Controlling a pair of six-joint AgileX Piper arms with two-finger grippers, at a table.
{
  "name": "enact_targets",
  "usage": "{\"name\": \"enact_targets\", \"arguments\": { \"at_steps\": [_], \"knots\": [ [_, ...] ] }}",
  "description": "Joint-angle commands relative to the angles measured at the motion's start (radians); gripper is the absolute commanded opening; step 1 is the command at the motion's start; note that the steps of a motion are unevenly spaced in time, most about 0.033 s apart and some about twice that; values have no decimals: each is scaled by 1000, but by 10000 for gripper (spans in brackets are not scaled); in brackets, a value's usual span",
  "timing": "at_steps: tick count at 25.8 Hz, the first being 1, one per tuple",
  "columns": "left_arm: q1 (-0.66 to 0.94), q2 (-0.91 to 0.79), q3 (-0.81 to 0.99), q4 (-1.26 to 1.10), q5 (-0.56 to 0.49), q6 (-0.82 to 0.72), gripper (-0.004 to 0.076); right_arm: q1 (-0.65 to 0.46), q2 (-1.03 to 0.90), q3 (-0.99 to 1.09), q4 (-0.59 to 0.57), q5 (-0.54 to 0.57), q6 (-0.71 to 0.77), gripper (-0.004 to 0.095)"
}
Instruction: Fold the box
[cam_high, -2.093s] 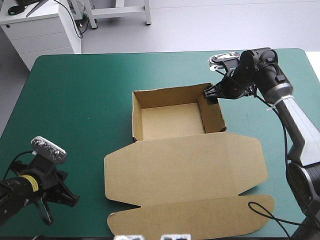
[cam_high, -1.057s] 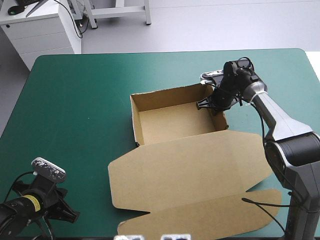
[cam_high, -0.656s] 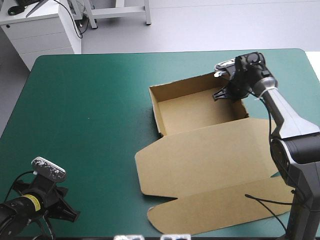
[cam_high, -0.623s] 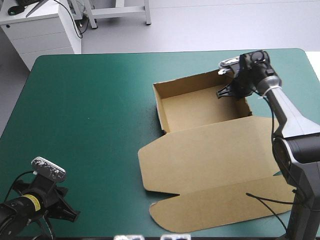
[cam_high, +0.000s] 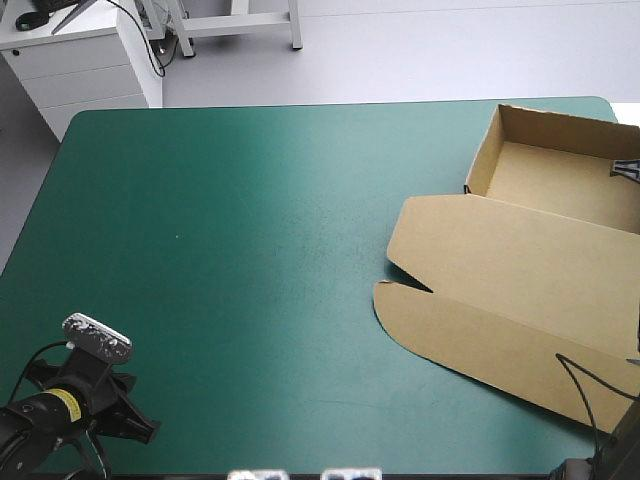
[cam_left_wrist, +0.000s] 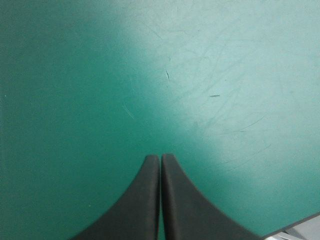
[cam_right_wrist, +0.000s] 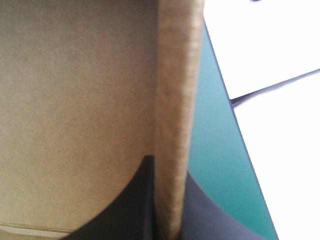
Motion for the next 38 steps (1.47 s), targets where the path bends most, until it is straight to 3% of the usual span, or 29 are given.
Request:
{"name": "enact_targets", "arguments": {
  "at_steps": [1,4,7,9,12,14,19,23,27,28,32,38],
  "knots": [
    [1,7,-23,1,-50,-6,-8,-49,-58,-31,56,-16,8,-19],
    [1,7,-23,1,-69,-6,-8,-57,-56,-31,74,1,-69,-14],
    [1,7,-23,5,-76,-6,-8,-57,-56,-31,80,-30,-69,114],
    [1,7,-23,12,-83,-6,-8,-57,-56,-31,80,-32,-69,303],
    [1,7,-23,16,-97,-6,-8,-57,-56,-31,80,-32,-49,779],
    [1,7,-23,16,-103,-6,-8,-57,-56,-31,80,-34,-39,939],
    [1,7,-23,16,-103,1,-8,-57,-56,-31,82,-15,-39,915],
    [1,7,-23,16,-103,1,-8,-57,-64,-40,84,9,-39,816],
    [1,7,-23,16,-103,1,-8,-57,-96,-44,84,11,-39,498],
    [1,7,-23,16,-103,1,-8,-57,-112,-44,84,11,-39,362],
    [1,7,-23,16,-103,1,-8,-57,-155,-44,132,17,-53,-26],
    [1,7,-23,16,-103,1,-8,-53,-212,-44,311,69,-150,-8]
  ]
}}
